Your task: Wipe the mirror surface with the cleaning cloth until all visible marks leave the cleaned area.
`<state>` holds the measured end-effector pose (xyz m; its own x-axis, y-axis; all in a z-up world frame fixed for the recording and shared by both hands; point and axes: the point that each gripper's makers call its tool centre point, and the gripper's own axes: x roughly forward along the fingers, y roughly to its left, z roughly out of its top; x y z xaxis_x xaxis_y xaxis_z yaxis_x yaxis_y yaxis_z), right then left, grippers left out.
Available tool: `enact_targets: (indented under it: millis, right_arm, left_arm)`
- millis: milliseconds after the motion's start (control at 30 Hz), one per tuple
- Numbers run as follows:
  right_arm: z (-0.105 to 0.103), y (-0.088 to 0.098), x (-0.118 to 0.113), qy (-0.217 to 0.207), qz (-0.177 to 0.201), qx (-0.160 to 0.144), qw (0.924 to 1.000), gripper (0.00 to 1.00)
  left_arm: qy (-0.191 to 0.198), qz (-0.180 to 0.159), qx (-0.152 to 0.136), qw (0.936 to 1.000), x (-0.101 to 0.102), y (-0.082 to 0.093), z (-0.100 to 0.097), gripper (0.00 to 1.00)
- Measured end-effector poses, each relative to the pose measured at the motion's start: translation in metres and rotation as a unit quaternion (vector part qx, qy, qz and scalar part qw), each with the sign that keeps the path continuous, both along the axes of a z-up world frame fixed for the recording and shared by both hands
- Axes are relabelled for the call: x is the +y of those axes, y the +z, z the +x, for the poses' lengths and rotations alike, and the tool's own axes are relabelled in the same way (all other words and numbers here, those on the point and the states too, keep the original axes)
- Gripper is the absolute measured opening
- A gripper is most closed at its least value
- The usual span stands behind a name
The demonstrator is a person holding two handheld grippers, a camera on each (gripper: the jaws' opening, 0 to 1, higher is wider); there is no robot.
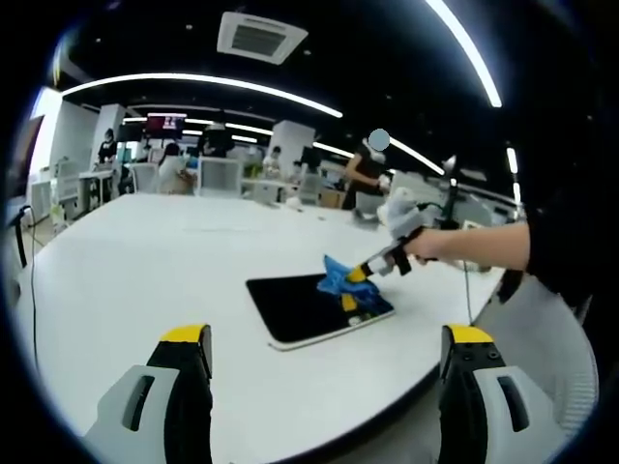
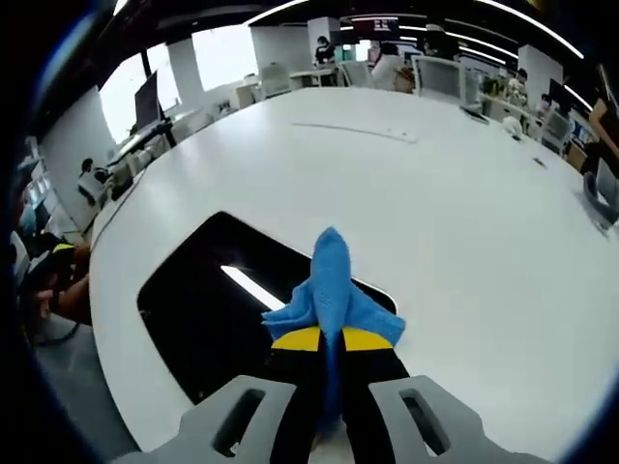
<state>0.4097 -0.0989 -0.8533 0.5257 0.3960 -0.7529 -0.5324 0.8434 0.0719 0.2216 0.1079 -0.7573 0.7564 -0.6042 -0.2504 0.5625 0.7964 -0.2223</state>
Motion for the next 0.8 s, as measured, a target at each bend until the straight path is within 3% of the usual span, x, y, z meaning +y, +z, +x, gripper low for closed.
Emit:
enact_targets:
  millis: [800]
  right_arm:
    - [0.025,0.0,0.0,-0.001,-0.01,-0.013,0.9999,0.01]
  left_arm:
    - [0.0,0.004,0.005,1.0,0.0,-0.002,0.0,0.99]
